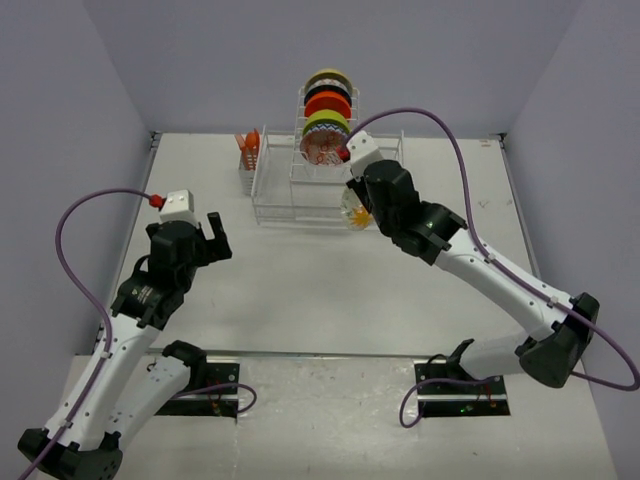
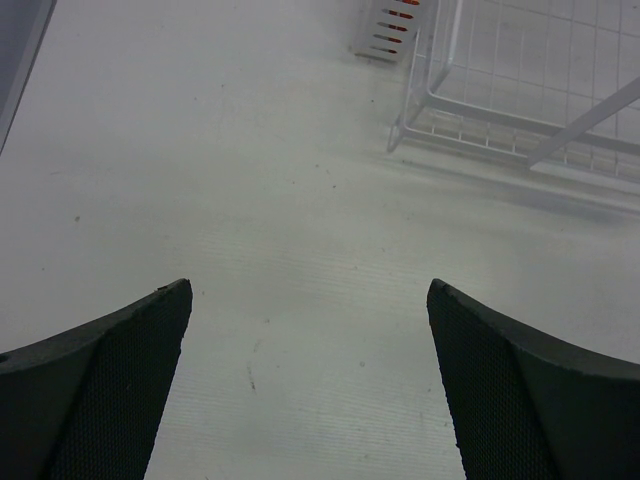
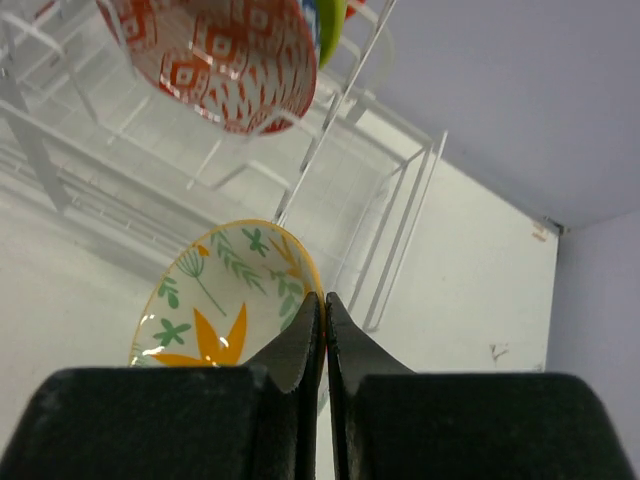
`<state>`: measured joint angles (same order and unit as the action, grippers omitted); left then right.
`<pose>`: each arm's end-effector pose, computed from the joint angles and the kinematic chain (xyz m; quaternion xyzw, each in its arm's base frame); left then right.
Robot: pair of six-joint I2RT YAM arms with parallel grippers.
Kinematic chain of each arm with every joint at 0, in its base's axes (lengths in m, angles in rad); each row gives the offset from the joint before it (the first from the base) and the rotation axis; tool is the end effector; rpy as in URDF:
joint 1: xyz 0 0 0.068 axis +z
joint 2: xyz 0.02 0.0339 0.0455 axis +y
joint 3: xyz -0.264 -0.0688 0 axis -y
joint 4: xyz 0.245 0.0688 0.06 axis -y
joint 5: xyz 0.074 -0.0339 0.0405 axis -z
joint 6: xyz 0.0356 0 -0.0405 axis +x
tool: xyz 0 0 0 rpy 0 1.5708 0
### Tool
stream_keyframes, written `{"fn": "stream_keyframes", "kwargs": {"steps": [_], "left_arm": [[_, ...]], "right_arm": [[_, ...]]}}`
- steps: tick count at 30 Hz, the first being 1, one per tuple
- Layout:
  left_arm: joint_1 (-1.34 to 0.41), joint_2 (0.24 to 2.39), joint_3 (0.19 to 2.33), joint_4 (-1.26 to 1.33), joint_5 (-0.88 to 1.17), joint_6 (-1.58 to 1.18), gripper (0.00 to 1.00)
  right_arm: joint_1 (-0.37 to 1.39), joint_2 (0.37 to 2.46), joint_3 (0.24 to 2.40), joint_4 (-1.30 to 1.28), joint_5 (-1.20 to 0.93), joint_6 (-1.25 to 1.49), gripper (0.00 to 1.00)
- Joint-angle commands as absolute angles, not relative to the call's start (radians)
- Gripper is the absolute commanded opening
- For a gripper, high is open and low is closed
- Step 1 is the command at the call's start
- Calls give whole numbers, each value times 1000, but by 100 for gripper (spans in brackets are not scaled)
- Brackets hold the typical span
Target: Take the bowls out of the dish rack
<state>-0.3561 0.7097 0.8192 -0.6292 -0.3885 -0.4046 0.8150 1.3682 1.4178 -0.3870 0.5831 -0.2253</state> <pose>0.1449 -0.0395 0.3188 -0.1174 0.8462 -0.0277 0.5191 0.2245 0.2096 0.4098 -0.2441 0.7606 -0.0634 0.5982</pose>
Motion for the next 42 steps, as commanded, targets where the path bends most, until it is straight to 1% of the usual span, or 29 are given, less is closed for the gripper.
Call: {"fn": "stream_keyframes", "kwargs": {"steps": [1,7,10,16,21,26,33,34,42], "left_arm": [[-362,696,816,-598,-408,-399,100],[-362,712,818,-594,-390,-393,100],[-362,703,818,-595,-396,-393,100],[-362,704,816,-594,-393,-393,100],[-362,704,818,-595,-397,-394,100],[-362,704,818,-597,-400,-394,100],[-362,693,818,-597,-403,-396,100],[-362,690,818,-598,-403,-396,100],[-362,678,816,-597,-397,-396,100]], "right_arm": [[816,1286,1353,-318,546,-117,0],[821,1152,1247,-348,525,-14,0],[825,1077,1158,-379,492,101,0],[834,941,935,-365,399,238,0],[834,888,773,-296,347,314,0],[834,928,669,-252,342,356,0],[807,976,653,-250,359,393,0],[781,988,670,-290,350,405,0],[762,1011,690,-356,365,457,0]]}}
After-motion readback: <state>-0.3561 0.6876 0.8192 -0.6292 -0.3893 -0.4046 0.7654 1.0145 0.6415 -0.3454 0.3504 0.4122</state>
